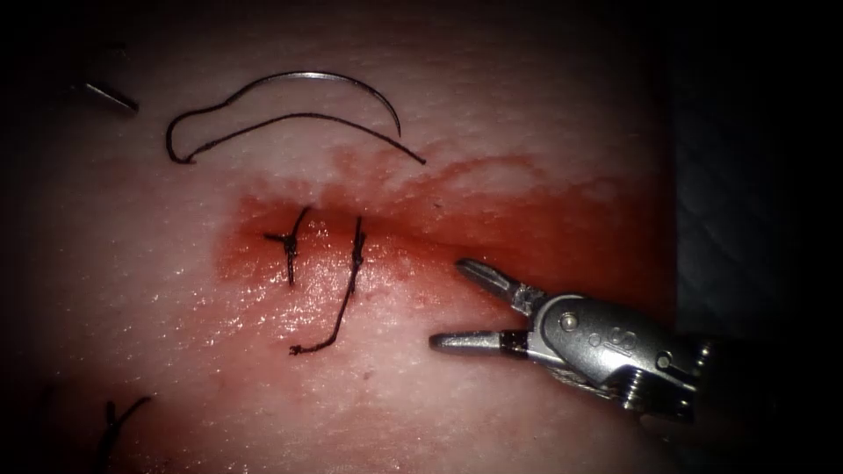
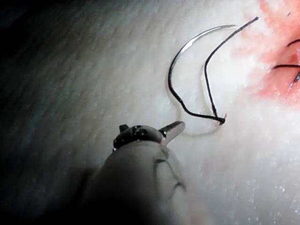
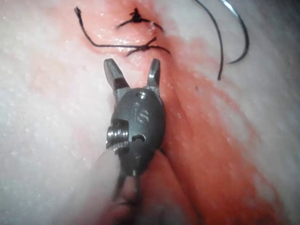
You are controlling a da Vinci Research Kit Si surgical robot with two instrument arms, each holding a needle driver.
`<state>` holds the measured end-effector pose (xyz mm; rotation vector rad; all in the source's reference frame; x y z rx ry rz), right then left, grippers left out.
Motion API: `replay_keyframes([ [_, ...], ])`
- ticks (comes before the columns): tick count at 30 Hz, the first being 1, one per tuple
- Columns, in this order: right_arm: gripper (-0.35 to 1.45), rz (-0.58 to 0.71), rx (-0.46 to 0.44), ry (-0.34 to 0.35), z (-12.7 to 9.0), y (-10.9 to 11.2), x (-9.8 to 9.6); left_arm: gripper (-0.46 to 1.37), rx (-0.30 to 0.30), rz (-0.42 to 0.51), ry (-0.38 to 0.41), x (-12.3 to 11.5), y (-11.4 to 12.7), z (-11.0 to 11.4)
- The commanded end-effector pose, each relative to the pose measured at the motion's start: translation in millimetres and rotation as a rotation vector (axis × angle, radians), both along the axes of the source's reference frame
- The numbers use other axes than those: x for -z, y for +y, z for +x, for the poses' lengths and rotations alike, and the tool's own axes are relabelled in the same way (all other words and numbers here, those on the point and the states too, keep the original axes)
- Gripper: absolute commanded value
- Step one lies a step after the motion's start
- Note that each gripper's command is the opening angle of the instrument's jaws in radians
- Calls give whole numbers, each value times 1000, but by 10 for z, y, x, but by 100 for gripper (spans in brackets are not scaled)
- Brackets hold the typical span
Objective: Wound Closure
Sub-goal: Set down the cut long length of suture, then using the left tool, pickup the remaining suture end
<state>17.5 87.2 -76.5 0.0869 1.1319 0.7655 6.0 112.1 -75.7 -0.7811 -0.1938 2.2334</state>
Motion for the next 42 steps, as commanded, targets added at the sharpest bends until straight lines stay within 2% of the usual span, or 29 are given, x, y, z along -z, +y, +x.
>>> replay_keyframes([
  [1, 115, 1, 2, 2, 0, 1, -1, 50, 0, -66, 10, 11, 3, 0],
  [2, 116, 1, 1, 1, -1, 3, -2, 25, 9, -105, -2, 23, 5, -2],
  [3, 118, 2, 0, 1, -1, 4, -3, 12, 9, -120, -11, 27, 6, -4],
  [4, 126, 3, -1, 0, -2, 8, -4, -11, 16, -163, -40, 38, 5, -8],
  [5, 128, 4, -1, 0, -2, 9, -4, -12, 16, -178, -57, 42, 5, -10],
  [7, 135, 11, -5, 2, -3, 15, -6, -21, 1, -194, -140, 55, -3, -20],
  [10, 137, -2, 6, -1, -4, 20, -9, -12, -27, -196, -193, 64, -14, -36],
  [14, 137, -29, 37, -17, -5, 25, -13, 8, -74, -190, -245, 70, -26, -62],
  [16, 136, -42, 59, -28, -6, 27, -15, 34, -105, -203, -286, 71, -29, -74],
  [17, 136, -45, 63, -31, -6, 28, -16, 38, -112, -211, -304, 71, -29, -79],
  [18, 135, -52, 72, -39, -6, 29, -17, 35, -117, -222, -317, 71, -28, -84],
  [19, 135, -55, 76, -43, -6, 30, -18, 24, -125, -238, -320, 70, -28, -87],
  [23, 135, -66, 99, -41, -7, 32, -20, 16, -193, -259, -352, 67, -37, -97],
  [29, 131, -92, 142, -26, -8, 35, -23, 20, -250, -286, -378, 64, -75, -104],
  [31, 131, -100, 168, -16, -8, 38, -25, 20, -281, -304, -387, 65, -95, -106],
  [34, 129, -104, 193, -3, -8, 40, -27, 22, -308, -317, -397, 71, -112, -108],
  [42, 129, -127, 224, -5, -6, 38, -25, 22, -351, -345, -405, 90, -142, -115],
])
